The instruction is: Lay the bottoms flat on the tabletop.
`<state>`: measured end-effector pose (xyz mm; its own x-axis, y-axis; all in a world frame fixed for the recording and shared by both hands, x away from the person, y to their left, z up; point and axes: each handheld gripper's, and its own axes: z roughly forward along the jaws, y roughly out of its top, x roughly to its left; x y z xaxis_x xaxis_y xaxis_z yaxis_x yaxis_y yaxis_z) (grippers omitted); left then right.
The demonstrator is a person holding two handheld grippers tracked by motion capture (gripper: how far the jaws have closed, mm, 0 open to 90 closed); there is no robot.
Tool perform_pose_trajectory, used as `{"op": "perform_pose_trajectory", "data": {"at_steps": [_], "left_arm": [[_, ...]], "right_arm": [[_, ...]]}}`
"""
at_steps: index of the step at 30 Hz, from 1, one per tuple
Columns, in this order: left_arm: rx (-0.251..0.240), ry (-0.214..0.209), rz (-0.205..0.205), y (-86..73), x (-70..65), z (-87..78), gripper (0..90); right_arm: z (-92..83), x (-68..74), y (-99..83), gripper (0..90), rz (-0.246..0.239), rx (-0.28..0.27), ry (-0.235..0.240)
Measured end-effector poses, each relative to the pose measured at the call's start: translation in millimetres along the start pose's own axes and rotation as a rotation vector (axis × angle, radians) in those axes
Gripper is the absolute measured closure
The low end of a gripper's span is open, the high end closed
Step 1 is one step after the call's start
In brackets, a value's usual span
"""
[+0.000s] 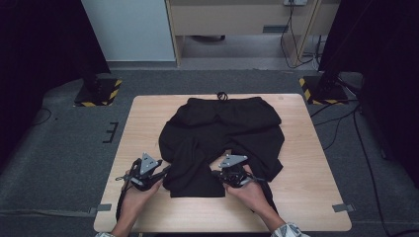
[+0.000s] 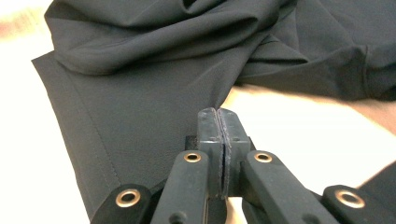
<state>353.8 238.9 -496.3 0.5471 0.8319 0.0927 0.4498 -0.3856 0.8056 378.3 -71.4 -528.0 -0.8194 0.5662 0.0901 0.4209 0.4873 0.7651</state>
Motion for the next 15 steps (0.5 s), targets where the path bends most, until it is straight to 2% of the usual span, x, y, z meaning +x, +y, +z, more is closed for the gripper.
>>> {"op": "perform_pose_trajectory", "data": {"at_steps": [5, 9, 12, 15], "left_arm": [[-0.011, 0.005, 0.036, 11.5, -0.7, 16.5, 50.2], [-0.016, 0.001, 0.048, 19.2, -1.7, 30.4, 41.5], [0.025, -0.014, 0.077, 18.6, -4.3, 41.9, 38.6], [0.066, -0.047, 0.102, 16.7, -7.0, 48.0, 42.4]], "right_arm": [[-14.6, 9.3, -11.5, 89.4, 0.004, 0.013, 0.009], [-25.9, 18.7, -20.0, 88.9, 0.003, 0.019, 0.022], [-32.5, 19.4, -20.3, 84.4, 0.012, 0.001, 0.004], [-36.6, 14.4, -16.8, 78.3, 0.028, -0.037, -0.013]]}}
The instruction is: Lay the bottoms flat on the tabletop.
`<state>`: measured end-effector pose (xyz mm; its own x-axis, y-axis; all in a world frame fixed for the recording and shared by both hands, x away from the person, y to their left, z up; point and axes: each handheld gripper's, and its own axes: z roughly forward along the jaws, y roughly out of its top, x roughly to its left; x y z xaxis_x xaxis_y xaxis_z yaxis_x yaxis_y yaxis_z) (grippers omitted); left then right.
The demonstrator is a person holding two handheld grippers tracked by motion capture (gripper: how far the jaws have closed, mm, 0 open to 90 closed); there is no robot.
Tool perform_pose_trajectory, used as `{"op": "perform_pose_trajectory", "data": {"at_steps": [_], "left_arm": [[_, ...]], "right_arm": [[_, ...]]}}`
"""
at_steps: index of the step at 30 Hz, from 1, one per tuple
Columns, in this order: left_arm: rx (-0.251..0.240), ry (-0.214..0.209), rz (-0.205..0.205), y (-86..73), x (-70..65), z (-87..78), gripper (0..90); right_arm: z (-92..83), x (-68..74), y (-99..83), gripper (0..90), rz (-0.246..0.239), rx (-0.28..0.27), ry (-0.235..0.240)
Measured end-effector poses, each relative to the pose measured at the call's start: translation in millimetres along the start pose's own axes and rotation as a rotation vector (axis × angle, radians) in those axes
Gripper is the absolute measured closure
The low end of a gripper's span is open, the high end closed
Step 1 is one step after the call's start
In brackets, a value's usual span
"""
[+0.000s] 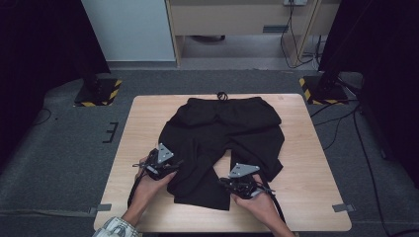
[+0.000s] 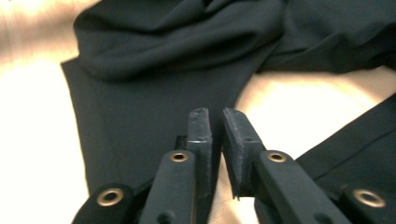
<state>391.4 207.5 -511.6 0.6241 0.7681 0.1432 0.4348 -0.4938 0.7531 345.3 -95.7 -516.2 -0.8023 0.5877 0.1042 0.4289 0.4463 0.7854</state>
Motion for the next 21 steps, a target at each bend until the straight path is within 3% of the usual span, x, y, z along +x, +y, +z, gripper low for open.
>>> {"op": "perform_pose_trajectory", "data": {"at_steps": [2, 6, 9, 14, 17, 21], "left_arm": [[0.038, -0.019, 0.009, -0.4, -1.9, 3.3, 48.7], [0.105, -0.053, 0.011, -1.3, -1.9, 8.4, 73.2], [0.124, -0.066, 0.019, -1.5, -0.9, 7.3, 85.5], [0.053, -0.025, -0.009, 1.3, 7.2, -4.4, 86.2], [-0.003, 0.004, -0.051, 2.7, 15.7, -10.3, 86.1], [-0.054, 0.039, -0.086, 3.8, 26.3, -14.1, 85.9]], "right_arm": [[-1.5, -3.8, 1.2, 75.2, 0.021, -0.021, -0.006], [-0.8, -7.3, 0.0, 71.8, 0.027, -0.021, -0.019], [0.8, -6.5, 0.5, 70.3, 0.022, -0.014, -0.022], [8.3, -4.9, 0.8, 65.6, 0.025, -0.001, -0.026], [14.2, -4.7, 0.6, 64.7, 0.023, 0.017, -0.031], [22.1, -1.9, -1.0, 68.5, 0.01, 0.052, -0.024]]}}
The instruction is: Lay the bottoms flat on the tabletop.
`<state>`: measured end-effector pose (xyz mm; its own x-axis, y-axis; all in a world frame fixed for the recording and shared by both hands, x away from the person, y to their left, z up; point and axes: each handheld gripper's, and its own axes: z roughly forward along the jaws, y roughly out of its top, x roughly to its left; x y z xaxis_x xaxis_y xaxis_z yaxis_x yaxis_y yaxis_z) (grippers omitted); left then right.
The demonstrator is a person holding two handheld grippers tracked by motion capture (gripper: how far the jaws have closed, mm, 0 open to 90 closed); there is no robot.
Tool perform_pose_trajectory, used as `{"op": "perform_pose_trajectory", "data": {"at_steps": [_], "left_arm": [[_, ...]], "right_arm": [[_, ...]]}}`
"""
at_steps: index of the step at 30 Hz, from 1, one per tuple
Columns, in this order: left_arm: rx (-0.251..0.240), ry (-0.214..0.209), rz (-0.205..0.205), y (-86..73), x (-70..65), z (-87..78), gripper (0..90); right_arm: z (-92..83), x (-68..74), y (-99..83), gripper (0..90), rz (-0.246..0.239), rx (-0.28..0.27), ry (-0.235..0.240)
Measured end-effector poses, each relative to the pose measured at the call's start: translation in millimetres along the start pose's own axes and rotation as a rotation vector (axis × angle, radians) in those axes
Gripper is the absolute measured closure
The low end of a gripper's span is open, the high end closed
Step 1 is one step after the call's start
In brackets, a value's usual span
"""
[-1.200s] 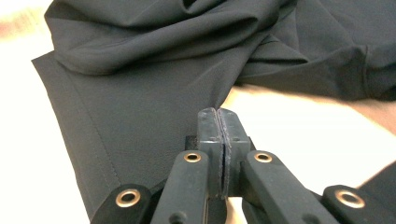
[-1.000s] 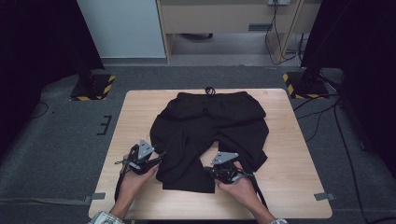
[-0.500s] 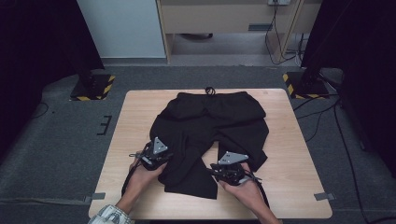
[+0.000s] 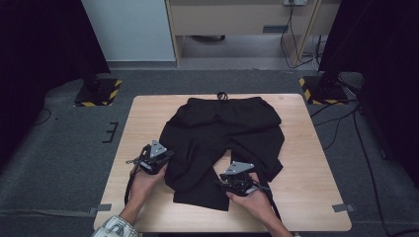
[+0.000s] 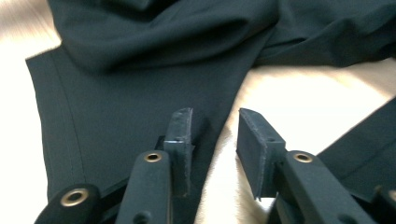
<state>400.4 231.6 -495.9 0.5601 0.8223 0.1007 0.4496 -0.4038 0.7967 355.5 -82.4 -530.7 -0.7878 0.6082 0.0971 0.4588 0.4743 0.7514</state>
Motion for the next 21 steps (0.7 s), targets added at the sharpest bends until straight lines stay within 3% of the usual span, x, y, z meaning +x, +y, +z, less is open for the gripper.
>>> {"op": "perform_pose_trajectory", "data": {"at_steps": [5, 7, 10, 12, 14, 16, 21], "left_arm": [[-0.024, 0.039, -0.038, 2.4, 17.8, 2.4, 86.0], [-0.025, 0.058, -0.058, 2.3, 24.4, 6.3, 85.9], [-0.01, 0.066, -0.052, 1.2, 31.6, 13.6, 84.9], [0.006, 0.068, -0.043, -1.8, 30.9, 16.2, 80.5], [0.002, 0.066, -0.033, -3.6, 26.5, 12.6, 73.9], [-0.005, 0.058, -0.025, -5.3, 20.7, 6.0, 65.6], [0.012, 0.073, 0.023, -16.7, 2.9, -14.7, 54.3]], "right_arm": [[3.9, 9.2, 0.5, 87.1, -0.027, 0.013, 0.038], [5.3, 14.6, 1.2, 89.4, -0.037, 0.012, 0.058], [7.9, 24.4, 1.7, 89.4, -0.062, 0.017, 0.109], [6.8, 29.3, 3.1, 86.1, -0.081, 0.019, 0.121], [2.5, 27.1, 5.5, 80.1, -0.068, -0.005, 0.116], [-2.9, 20.5, 8.6, 71.5, -0.049, -0.035, 0.09], [-11.0, 2.6, 18.4, 61.1, -0.033, -0.073, 0.038]]}}
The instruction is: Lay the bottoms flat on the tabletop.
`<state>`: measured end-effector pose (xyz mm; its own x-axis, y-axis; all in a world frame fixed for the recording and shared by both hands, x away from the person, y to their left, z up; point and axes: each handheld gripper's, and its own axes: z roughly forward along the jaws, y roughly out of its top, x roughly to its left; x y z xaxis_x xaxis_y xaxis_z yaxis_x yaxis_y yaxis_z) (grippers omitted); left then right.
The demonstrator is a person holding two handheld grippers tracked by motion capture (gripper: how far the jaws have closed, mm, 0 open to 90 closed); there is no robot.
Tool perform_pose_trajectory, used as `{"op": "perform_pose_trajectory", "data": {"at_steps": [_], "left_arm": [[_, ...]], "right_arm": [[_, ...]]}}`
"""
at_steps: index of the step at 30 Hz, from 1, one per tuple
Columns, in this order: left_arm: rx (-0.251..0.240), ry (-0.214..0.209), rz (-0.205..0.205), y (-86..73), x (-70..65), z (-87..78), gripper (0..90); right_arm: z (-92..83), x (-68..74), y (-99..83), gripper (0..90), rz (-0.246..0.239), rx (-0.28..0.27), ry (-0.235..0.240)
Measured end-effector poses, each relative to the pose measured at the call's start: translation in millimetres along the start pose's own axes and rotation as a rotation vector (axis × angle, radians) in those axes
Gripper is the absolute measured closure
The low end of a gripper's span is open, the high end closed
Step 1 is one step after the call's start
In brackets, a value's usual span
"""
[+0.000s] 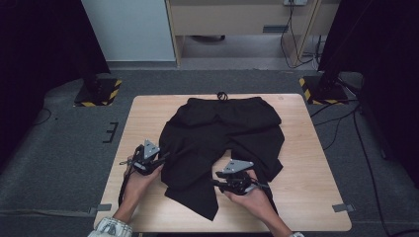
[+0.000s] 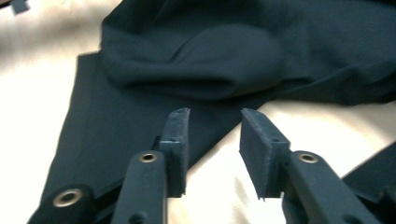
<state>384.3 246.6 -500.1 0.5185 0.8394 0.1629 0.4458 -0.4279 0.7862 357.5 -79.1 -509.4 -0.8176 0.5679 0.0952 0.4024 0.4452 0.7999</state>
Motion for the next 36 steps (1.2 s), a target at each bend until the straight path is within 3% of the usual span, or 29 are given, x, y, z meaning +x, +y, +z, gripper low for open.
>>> {"op": "perform_pose_trajectory", "data": {"at_steps": [8, 13, 17, 21, 25, 27, 30, 34, 36], "left_arm": [[0.065, 0.004, -0.014, -27.0, -19.1, -38.8, 42.6], [0.095, -0.059, -0.041, -38.1, -31.0, -55.4, 44.9], [0.13, -0.119, -0.012, -40.6, -43.6, -54.3, 49.6], [0.145, -0.177, -0.023, -40.3, -48.5, -47.7, 52.4], [0.165, -0.194, -0.014, -41.7, -50.7, -44.2, 53.9], [0.171, -0.194, -0.009, -42.1, -50.9, -43.1, 55.2], [0.181, -0.196, 0.001, -42.6, -51.7, -41.5, 56.1], [0.181, -0.189, 0.007, -42.3, -52.3, -40.5, 55.9], [0.181, -0.189, 0.006, -42.2, -52.0, -40.5, 55.6]], "right_arm": [[10.3, -10.8, 23.7, 56.4, -0.021, -0.032, 0.0], [19.6, -9.5, 32.1, 57.1, -0.038, -0.037, 0.016], [28.3, -2.9, 37.3, 53.4, -0.059, -0.026, 0.045], [37.8, 7.4, 41.2, 44.7, -0.09, -0.013, 0.071], [49.2, 18.6, 41.8, 32.4, -0.146, 0.009, 0.094], [56.4, 23.3, 40.7, 31.0, -0.171, 0.034, 0.105], [65.9, 30.1, 39.7, 39.8, -0.206, 0.069, 0.107], [72.4, 32.5, 42.5, 71.8, -0.225, 0.093, 0.092], [72.1, 30.2, 46.3, 83.0, -0.218, 0.088, 0.09]]}}
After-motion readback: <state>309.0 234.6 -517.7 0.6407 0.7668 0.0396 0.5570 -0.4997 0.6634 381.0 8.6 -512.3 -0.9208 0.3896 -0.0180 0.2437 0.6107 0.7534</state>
